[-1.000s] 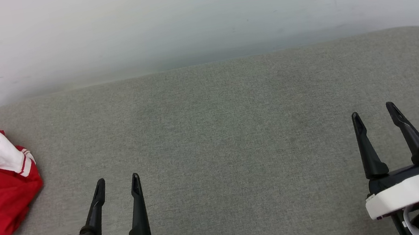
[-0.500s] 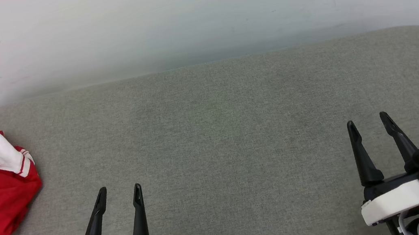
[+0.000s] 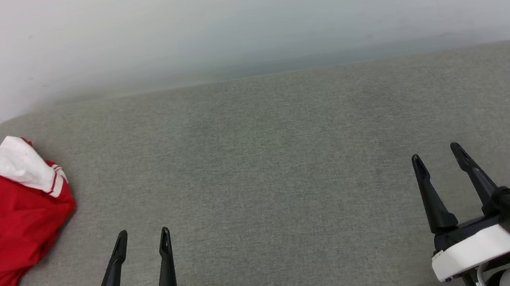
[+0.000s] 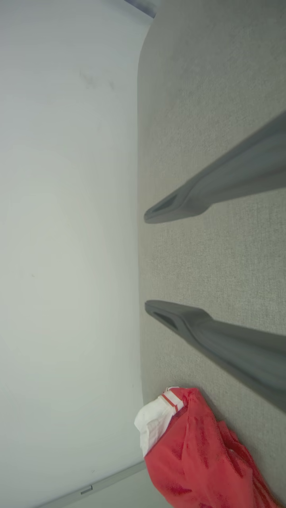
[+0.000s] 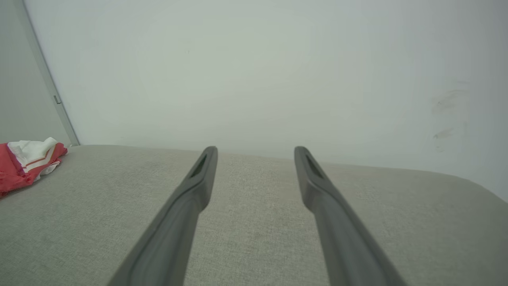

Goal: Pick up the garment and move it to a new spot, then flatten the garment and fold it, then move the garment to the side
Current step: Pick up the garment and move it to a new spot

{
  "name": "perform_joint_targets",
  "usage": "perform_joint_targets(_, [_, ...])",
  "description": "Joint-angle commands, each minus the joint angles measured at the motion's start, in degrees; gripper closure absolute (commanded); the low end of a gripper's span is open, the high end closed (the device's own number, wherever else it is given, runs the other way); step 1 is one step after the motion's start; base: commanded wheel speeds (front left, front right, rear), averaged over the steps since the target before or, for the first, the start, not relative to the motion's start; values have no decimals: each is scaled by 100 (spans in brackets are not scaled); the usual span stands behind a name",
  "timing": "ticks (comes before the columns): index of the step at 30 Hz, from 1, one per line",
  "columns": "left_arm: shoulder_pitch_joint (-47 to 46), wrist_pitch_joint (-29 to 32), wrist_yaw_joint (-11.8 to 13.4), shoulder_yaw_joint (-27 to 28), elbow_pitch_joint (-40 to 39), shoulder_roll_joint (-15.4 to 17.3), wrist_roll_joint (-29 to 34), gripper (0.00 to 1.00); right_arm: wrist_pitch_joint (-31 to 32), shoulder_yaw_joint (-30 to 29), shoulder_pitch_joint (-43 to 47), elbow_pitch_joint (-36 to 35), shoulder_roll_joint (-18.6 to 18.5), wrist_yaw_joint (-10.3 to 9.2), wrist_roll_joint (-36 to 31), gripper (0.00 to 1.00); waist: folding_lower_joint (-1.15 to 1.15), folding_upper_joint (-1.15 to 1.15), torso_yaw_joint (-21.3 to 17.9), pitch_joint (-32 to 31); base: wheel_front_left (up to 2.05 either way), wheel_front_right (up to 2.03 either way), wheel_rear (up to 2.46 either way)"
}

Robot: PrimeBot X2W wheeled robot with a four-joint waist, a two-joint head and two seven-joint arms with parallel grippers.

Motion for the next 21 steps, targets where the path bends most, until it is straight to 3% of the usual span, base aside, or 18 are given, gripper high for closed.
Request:
perform_joint_targets(1, [48, -16, -22, 29, 5, -7, -17, 0, -14, 9, 75, 6, 7, -2, 35, 0, 0, 0, 100, -24, 0, 0, 0])
perform_joint_targets(9, [140, -16, -92, 380, 31, -6, 40, 0, -14, 263, 156, 95, 7, -2, 167, 0, 0, 0, 849, -161, 0, 0, 0])
perform_joint_targets(21, [289, -16, -129, 470, -24, -7, 112, 0, -13, 556, 236, 133, 7, -2, 276, 0, 0, 0, 1760, -338, 0, 0, 0])
